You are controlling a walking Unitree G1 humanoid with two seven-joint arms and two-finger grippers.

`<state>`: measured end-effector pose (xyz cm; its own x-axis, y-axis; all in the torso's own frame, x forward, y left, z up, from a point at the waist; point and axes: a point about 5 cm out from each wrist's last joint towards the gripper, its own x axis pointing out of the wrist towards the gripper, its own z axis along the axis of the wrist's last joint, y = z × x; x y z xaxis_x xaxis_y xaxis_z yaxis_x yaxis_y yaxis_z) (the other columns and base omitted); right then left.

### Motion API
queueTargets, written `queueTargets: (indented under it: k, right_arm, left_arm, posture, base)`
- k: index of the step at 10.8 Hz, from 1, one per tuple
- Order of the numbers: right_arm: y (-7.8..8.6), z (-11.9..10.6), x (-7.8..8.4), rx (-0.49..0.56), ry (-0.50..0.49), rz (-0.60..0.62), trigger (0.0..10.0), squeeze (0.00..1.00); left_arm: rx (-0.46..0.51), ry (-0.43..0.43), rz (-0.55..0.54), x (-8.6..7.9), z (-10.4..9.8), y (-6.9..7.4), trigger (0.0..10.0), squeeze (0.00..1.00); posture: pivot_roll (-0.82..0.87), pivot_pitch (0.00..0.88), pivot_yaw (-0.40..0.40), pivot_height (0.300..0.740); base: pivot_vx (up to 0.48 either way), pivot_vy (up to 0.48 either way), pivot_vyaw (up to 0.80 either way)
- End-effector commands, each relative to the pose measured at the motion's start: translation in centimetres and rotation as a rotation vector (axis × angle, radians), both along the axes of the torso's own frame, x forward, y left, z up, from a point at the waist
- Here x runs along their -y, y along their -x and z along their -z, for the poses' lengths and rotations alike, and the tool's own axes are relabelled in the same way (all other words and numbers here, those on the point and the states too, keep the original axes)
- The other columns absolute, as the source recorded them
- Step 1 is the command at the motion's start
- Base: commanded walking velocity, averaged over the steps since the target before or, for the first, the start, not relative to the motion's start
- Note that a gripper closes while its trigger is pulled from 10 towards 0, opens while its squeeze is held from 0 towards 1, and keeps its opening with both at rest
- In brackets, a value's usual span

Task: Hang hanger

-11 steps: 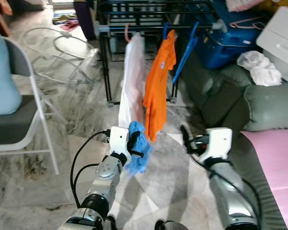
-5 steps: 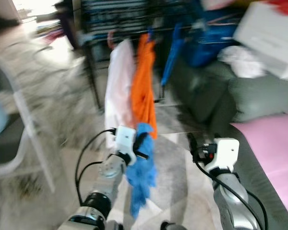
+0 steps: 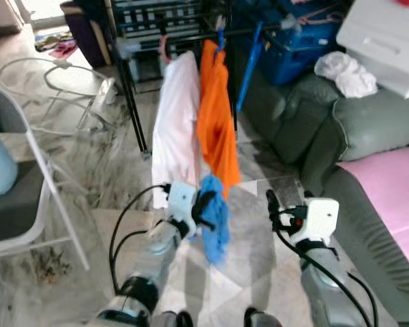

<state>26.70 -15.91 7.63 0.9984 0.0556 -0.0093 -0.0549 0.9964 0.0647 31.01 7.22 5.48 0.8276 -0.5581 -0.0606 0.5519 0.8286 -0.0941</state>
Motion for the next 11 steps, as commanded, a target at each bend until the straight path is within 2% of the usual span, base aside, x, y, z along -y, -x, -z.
queueTargets:
  k: [1, 4, 7, 11]
  right_arm:
    - [0.1, -0.4, 0.5, 0.019, 0.013, 0.016, 10.0, 0.00]
    - [0.2, -0.5, 0.6, 0.022, 0.020, 0.019, 10.0, 0.00]
    - [0.6, -0.7, 0.7, 0.039, 0.051, 0.022, 10.0, 0.00]
    - [0.6, -1.7, 0.8, 0.075, 0.062, 0.032, 10.0, 0.00]
  left_arm:
    - [0.047, 0.005, 0.027, 0.4, -0.7, -0.1, 10.0, 0.00]
    - [0.103, -0.012, 0.046, 0.3, -1.9, -0.7, 10.0, 0.00]
    - [0.113, 0.020, 0.095, 1.0, -2.1, -0.4, 10.0, 0.00]
    - [0.141, 0.058, 0.131, 2.0, -3.0, -0.3, 10.0, 0.00]
  posture:
    - [-0.19, 0.160, 0.054, 0.740]
    - [-0.19, 0.168, 0.057, 0.740]
    - [-0.21, 0.176, 0.070, 0.740]
    - [-0.22, 0.180, 0.074, 0.740]
  base:
    - [0.000, 0.000, 0.00]
    - [0.000, 0.000, 0.00]
    - [0.000, 0.000, 0.00]
    - [0.328, 0.000, 0.00]
